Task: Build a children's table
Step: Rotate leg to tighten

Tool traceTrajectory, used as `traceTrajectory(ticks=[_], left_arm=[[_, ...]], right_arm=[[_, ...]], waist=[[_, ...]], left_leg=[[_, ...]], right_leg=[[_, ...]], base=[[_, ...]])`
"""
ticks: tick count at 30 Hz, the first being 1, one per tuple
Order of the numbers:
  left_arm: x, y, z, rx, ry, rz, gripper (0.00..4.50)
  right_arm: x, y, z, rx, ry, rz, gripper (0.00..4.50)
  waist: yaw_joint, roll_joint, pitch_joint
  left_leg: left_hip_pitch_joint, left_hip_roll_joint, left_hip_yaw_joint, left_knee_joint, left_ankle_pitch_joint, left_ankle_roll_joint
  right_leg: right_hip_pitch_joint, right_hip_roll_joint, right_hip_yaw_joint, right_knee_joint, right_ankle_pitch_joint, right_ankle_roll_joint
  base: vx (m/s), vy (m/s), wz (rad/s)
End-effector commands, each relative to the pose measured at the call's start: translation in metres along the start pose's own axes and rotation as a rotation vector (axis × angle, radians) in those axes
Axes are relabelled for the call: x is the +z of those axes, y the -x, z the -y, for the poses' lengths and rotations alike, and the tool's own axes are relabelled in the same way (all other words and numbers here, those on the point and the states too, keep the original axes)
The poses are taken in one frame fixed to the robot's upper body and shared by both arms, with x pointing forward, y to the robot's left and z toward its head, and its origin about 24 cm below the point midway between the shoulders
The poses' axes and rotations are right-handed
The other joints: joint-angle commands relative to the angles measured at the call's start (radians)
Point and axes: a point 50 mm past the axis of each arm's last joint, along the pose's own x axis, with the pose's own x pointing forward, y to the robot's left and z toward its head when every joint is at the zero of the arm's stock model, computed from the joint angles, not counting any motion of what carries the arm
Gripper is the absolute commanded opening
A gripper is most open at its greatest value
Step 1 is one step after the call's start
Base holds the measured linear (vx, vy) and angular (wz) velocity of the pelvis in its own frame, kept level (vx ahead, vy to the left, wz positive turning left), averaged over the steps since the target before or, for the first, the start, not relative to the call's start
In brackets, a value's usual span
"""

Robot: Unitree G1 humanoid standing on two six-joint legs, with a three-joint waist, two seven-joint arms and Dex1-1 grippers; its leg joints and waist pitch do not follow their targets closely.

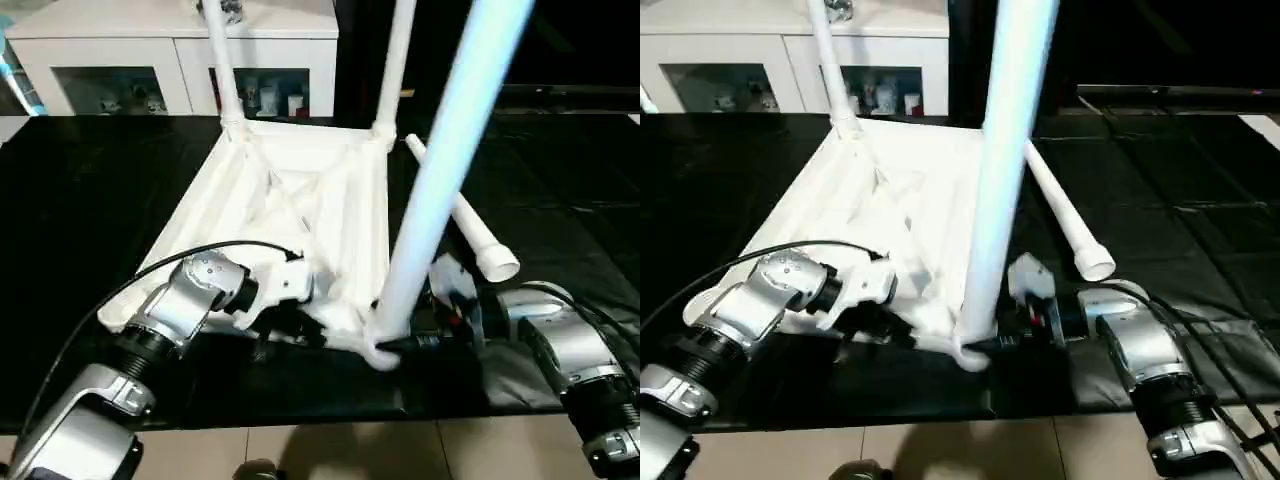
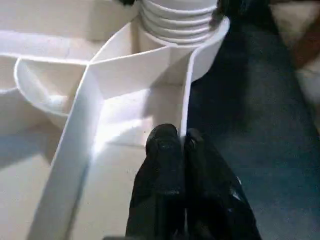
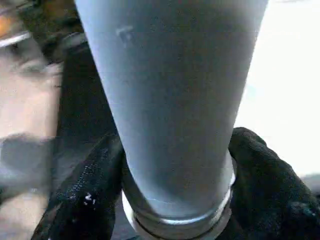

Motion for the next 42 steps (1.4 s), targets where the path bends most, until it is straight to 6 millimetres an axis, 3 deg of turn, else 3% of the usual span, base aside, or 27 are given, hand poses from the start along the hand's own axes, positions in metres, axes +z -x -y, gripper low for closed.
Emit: traceTrajectory(ticks=[1,2,4,5,9,10,16,17,20,24,27,28,29,30,32,33,38,42], left_arm=[[0.027,-0.001,-0.012,0.170,0.037,0.130,0.00],[0.031,-0.002,-0.015,0.219,0.072,0.144,0.00],[0.034,-0.004,-0.016,0.255,0.109,0.158,0.00],[0.039,-0.008,-0.018,0.325,0.140,0.168,0.00],[0.048,-0.015,-0.019,0.407,0.184,0.195,0.00],[0.051,-0.017,-0.019,0.424,0.194,0.203,0.00],[0.061,-0.027,-0.016,0.472,0.212,0.208,0.00],[0.061,-0.027,-0.016,0.474,0.213,0.206,0.00],[0.058,-0.025,-0.016,0.478,0.216,0.197,0.00],[0.051,-0.021,-0.017,0.481,0.203,0.167,0.00],[0.046,-0.018,-0.017,0.473,0.157,0.142,0.00],[0.044,-0.016,-0.017,0.458,0.146,0.138,0.00],[0.041,-0.014,-0.016,0.435,0.127,0.132,0.00],[0.035,-0.011,-0.015,0.387,0.093,0.108,0.00],[0.033,-0.009,-0.015,0.372,0.085,0.098,0.00],[0.027,-0.005,-0.014,0.327,0.048,0.077,0.00],[0.019,0.002,-0.009,0.194,-0.045,0.058,0.00],[0.012,0.007,-0.003,0.068,-0.115,0.018,0.00]], right_arm=[[0.001,-0.031,-0.003,-0.065,-0.067,0.026,2.72],[0.003,-0.041,-0.001,-0.123,-0.083,0.043,2.72],[0.005,-0.049,0.002,-0.184,-0.100,0.052,2.72],[0.005,-0.062,0.007,-0.306,-0.138,0.033,2.72],[0.007,-0.075,0.013,-0.433,-0.199,0.024,2.72],[0.008,-0.078,0.014,-0.462,-0.219,0.026,2.72],[0.016,-0.091,0.012,-0.474,-0.252,0.067,2.72],[0.017,-0.091,0.012,-0.476,-0.254,0.074,3.27],[0.015,-0.089,0.011,-0.469,-0.256,0.082,3.50],[0.016,-0.084,0.014,-0.493,-0.177,0.088,3.90],[0.017,-0.076,0.015,-0.477,-0.121,0.101,3.97],[0.017,-0.070,0.015,-0.460,-0.106,0.121,4.21],[0.017,-0.063,0.015,-0.440,-0.095,0.133,4.30],[0.016,-0.049,0.016,-0.408,-0.045,0.146,4.36],[0.016,-0.045,0.015,-0.395,-0.024,0.145,4.43],[0.013,-0.033,0.013,-0.344,0.030,0.130,4.47],[0.010,-0.008,0.011,-0.249,0.144,0.085,4.47],[0.012,0.003,0.009,-0.170,0.197,0.065,4.47]], waist=[[-0.012,0.000,-0.069],[-0.030,-0.003,-0.069],[-0.045,0.000,-0.071],[-0.051,-0.003,-0.074],[-0.065,0.002,-0.075],[-0.066,-0.002,-0.076],[-0.061,0.006,-0.084],[-0.060,0.006,-0.085],[-0.061,0.009,-0.081],[-0.061,0.010,-0.079],[-0.062,0.010,-0.079],[-0.062,0.010,-0.079],[-0.060,-0.003,-0.080],[-0.055,0.004,-0.080],[-0.052,0.005,-0.080],[-0.048,0.005,-0.081],[-0.031,0.005,-0.078],[-0.015,0.004,-0.079]], left_leg=[[0.005,0.058,-0.035,-0.078,-0.265,-0.007],[-0.006,0.054,-0.037,-0.079,-0.260,-0.015],[-0.009,0.047,-0.039,-0.075,-0.249,-0.012],[-0.008,0.048,-0.039,-0.074,-0.224,-0.001],[0.002,0.048,-0.032,-0.070,-0.197,0.018],[0.004,0.050,-0.030,-0.069,-0.183,0.025],[0.002,0.056,-0.029,-0.066,-0.116,0.060],[0.002,0.056,-0.029,-0.066,-0.109,0.065],[0.003,0.055,-0.028,-0.067,-0.137,0.064],[0.005,0.054,-0.028,-0.070,-0.172,0.044],[0.005,0.056,-0.029,-0.070,-0.174,0.045],[0.004,0.055,-0.029,-0.070,-0.171,0.047],[0.005,0.055,-0.028,-0.070,-0.167,0.055],[0.004,0.056,-0.028,-0.068,-0.154,0.065],[0.004,0.058,-0.027,-0.068,-0.144,0.072],[0.004,0.057,-0.028,-0.067,-0.144,0.075],[0.012,0.059,-0.023,-0.067,-0.173,0.073],[0.016,0.065,-0.022,-0.068,-0.169,0.069]], right_leg=[[0.058,-0.098,0.054,-0.097,-0.439,-0.129],[0.066,-0.099,0.048,-0.098,-0.473,-0.105],[0.070,-0.101,0.041,-0.112,-0.512,-0.070],[0.069,-0.099,0.043,-0.112,-0.477,-0.072],[0.058,-0.091,0.047,-0.106,-0.385,-0.123],[0.056,-0.091,0.050,-0.100,-0.346,-0.141],[0.063,-0.089,0.053,-0.078,-0.153,-0.198],[0.064,-0.089,0.053,-0.075,-0.133,-0.204],[0.064,-0.090,0.054,-0.080,-0.149,-0.206],[0.064,-0.091,0.052,-0.090,-0.226,-0.179],[0.063,-0.091,0.053,-0.089,-0.225,-0.174],[0.064,-0.091,0.053,-0.088,-0.218,-0.178],[0.065,-0.090,0.054,-0.088,-0.211,-0.174],[0.064,-0.091,0.055,-0.084,-0.201,-0.176],[0.063,-0.093,0.056,-0.083,-0.188,-0.179],[0.063,-0.091,0.055,-0.084,-0.189,-0.178],[0.055,-0.092,0.057,-0.092,-0.254,-0.162],[0.051,-0.092,0.059,-0.086,-0.241,-0.171]], base=[[0.000,0.000,0.00],[-0.044,0.004,-0.19],[-0.036,0.007,-0.20],[0.000,0.000,0.00],[0.000,0.000,0.00],[0.000,0.000,0.00],[0.000,0.000,0.00],[0.000,0.000,0.00],[0.000,0.000,0.00],[0.000,0.000,0.00],[0.000,0.000,0.00],[0.000,0.000,0.00],[0.000,0.000,0.00],[0.000,0.000,0.00],[0.000,0.000,0.00],[0.000,0.000,0.00],[0.000,0.000,0.00],[0.000,0.000,0.00]])
